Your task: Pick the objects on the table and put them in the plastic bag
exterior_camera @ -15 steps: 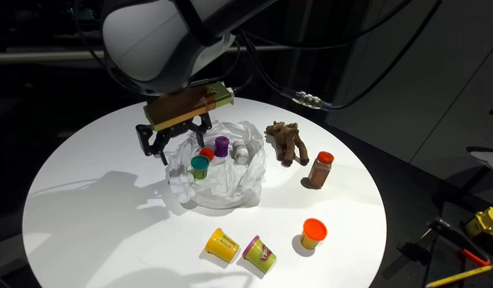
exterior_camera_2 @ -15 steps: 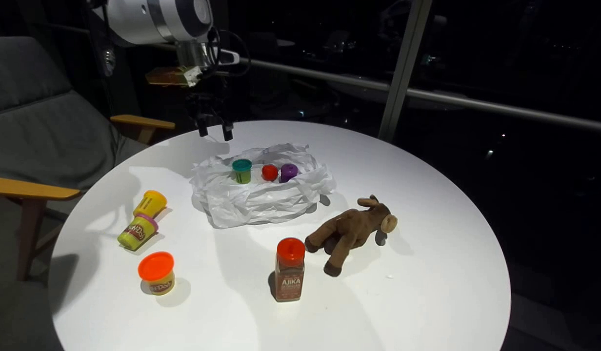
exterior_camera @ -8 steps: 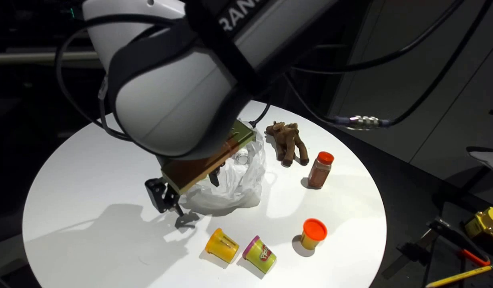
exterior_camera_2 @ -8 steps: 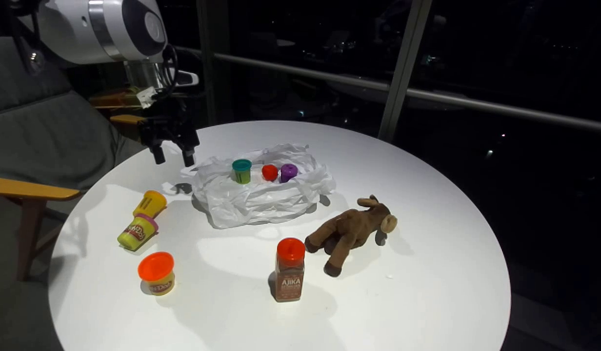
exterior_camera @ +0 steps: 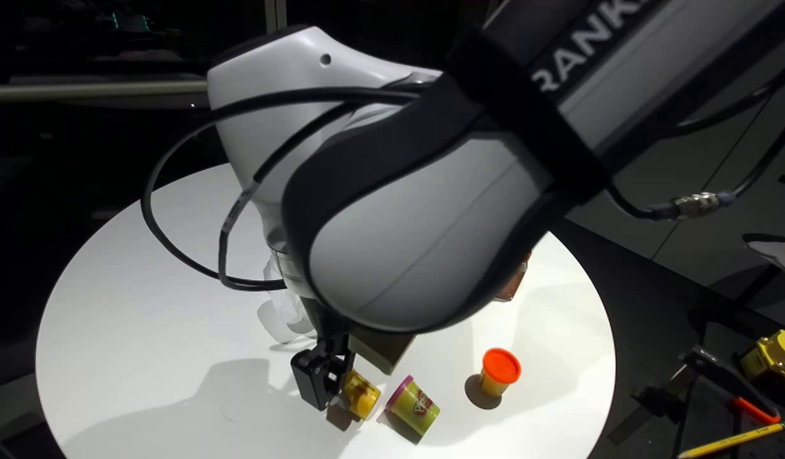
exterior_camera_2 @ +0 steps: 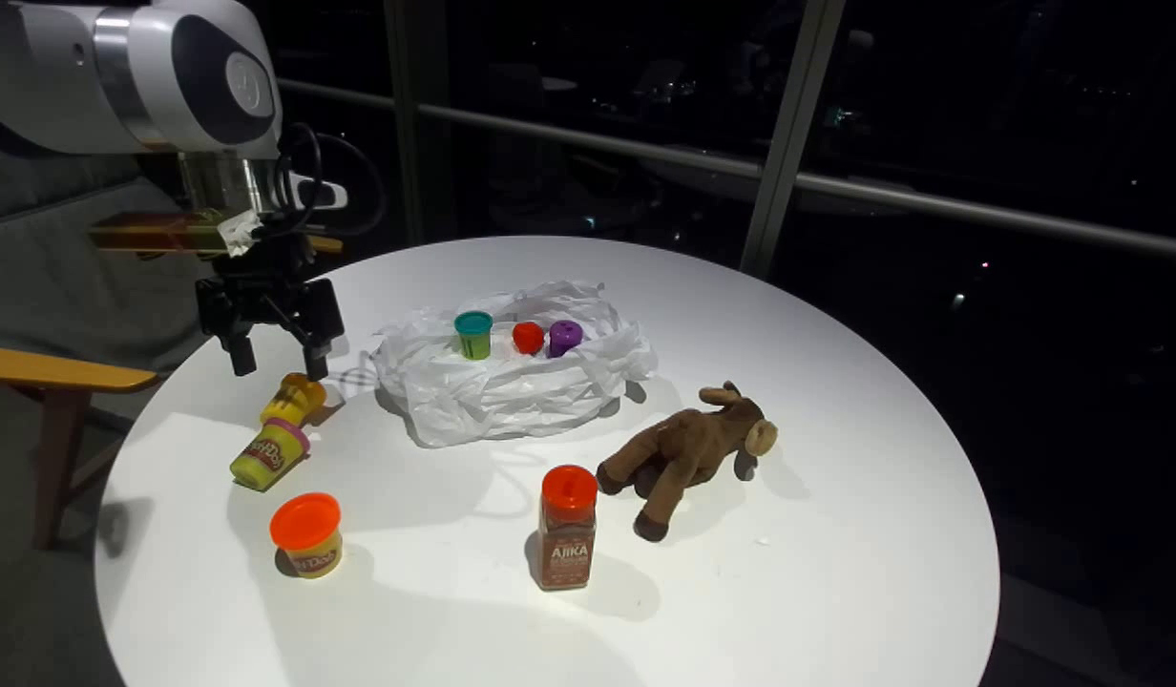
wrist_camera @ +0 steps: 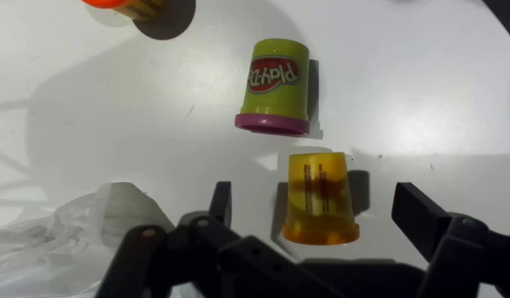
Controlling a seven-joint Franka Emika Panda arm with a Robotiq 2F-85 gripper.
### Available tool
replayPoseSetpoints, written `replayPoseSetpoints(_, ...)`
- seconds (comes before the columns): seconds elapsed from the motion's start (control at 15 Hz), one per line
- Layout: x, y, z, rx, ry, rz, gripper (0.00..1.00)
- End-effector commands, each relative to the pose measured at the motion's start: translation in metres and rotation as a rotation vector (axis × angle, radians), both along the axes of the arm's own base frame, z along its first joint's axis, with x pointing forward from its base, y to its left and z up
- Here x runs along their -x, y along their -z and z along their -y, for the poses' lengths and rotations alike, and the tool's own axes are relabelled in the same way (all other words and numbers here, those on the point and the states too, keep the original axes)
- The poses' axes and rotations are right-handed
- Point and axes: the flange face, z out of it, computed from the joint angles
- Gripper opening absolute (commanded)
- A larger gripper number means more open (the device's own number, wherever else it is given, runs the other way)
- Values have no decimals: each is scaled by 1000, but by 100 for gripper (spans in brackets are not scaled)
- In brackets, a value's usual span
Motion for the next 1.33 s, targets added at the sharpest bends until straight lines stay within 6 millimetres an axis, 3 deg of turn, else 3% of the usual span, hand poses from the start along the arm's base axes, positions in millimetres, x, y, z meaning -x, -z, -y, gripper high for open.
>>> replayPoseSetpoints(0.0,12,-8,1,-95,-82,4,100)
replayPoseSetpoints(0.33,14,9,6,-126,-129,-32,100)
replayPoseSetpoints(0.73,11,23,-6,-165,-142,-14,100)
replayPoseSetpoints(0.87,5,22,6,-158,-140,-2,100)
replayPoseSetpoints(0.93,3,22,8,-153,-138,8,75)
replayPoseSetpoints(1.07,-5,21,16,-141,-131,31,66)
replayPoseSetpoints(1.27,-15,22,31,-126,-123,45,42)
